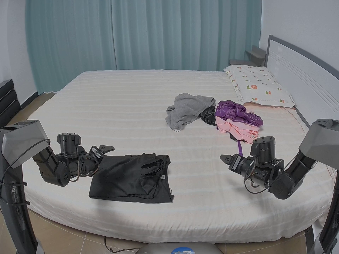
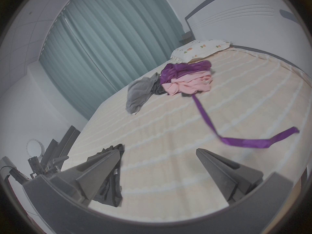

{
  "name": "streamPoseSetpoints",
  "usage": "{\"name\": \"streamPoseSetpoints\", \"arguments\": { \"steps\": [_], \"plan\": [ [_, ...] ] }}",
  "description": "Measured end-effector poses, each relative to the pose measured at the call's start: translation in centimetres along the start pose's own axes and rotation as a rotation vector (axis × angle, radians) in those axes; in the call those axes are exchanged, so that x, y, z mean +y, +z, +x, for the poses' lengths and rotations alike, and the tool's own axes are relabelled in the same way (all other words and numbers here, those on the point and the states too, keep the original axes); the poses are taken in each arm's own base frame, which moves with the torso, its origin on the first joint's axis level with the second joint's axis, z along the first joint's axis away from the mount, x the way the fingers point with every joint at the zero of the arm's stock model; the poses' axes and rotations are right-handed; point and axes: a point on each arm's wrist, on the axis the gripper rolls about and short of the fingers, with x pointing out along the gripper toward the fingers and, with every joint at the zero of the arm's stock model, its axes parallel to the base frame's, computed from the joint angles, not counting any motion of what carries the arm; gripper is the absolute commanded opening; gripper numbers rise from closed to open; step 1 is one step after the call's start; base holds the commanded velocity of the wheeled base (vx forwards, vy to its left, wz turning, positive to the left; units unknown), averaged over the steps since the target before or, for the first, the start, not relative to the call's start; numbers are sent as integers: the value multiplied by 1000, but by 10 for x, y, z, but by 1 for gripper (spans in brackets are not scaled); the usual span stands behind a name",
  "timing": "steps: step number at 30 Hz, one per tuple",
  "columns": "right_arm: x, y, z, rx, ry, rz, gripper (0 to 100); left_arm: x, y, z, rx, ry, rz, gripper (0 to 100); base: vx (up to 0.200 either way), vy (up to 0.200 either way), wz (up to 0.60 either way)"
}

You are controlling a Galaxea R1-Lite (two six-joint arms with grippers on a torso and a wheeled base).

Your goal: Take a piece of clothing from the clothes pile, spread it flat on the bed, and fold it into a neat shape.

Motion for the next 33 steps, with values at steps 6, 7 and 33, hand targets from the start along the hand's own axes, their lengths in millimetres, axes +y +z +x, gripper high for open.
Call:
{"name": "streamPoseSetpoints", "arguments": {
  "steps": [6,7,33],
  "plan": [
    [22,-13,19,39,24,-35,100,3,-2,4,10,7,-4,100,0,200,0],
    [24,-16,22,47,26,-41,100,4,-2,5,11,8,-6,100,0,200,0],
    [41,-60,53,167,-23,-261,100,5,-3,9,15,16,-7,100,0,115,0]
  ]
}}
